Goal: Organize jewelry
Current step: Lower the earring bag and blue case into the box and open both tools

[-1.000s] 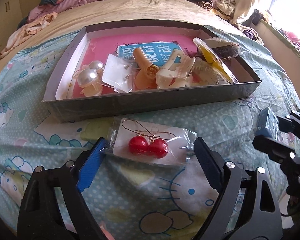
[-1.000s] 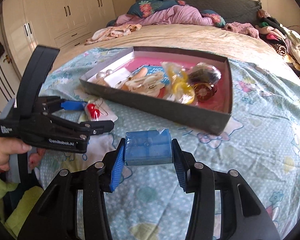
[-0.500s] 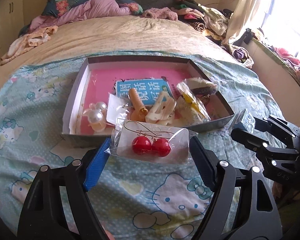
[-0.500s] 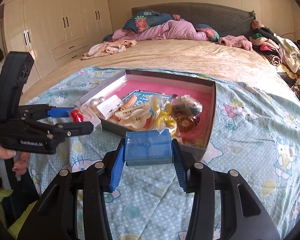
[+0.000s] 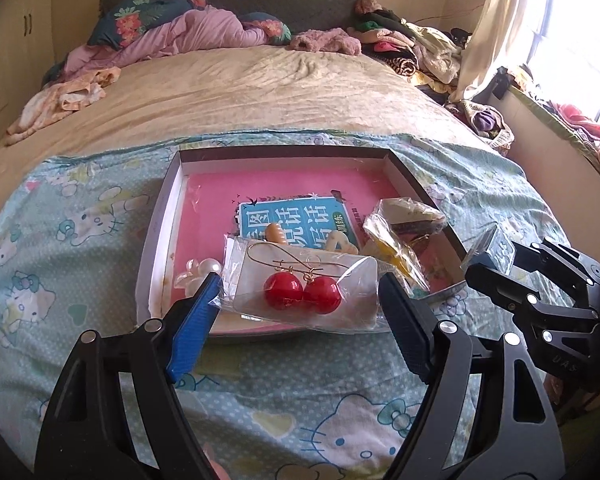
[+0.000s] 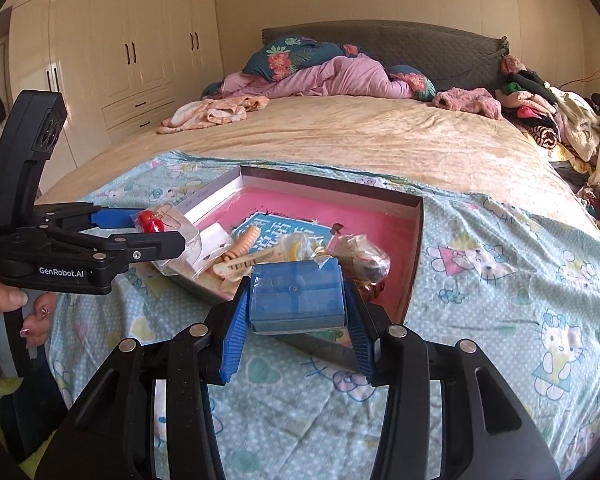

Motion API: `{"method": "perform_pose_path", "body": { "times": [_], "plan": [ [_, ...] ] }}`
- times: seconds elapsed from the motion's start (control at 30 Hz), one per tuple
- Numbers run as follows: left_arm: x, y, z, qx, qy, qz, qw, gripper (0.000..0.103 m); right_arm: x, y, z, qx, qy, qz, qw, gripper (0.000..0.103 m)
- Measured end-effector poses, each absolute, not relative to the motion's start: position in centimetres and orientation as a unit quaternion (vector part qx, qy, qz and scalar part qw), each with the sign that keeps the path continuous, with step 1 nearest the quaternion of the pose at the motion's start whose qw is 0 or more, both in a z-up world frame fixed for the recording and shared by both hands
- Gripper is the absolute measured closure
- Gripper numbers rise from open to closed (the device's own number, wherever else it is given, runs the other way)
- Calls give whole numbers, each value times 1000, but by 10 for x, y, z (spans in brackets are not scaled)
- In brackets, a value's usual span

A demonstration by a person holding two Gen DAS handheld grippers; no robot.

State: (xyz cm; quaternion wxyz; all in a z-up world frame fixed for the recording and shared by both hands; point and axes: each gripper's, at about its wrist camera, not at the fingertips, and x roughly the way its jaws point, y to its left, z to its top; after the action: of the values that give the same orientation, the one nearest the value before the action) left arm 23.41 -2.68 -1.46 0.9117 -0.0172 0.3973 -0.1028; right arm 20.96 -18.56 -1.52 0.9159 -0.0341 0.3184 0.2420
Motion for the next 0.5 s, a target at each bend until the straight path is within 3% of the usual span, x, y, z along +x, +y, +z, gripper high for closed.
{"method": "perform_pose_path", "body": {
  "times": [0.5],
  "plan": [
    [254,-27,-30,-17,412,-98,906,31,239,-194,-30,-31,334,221,916,60]
  ]
}}
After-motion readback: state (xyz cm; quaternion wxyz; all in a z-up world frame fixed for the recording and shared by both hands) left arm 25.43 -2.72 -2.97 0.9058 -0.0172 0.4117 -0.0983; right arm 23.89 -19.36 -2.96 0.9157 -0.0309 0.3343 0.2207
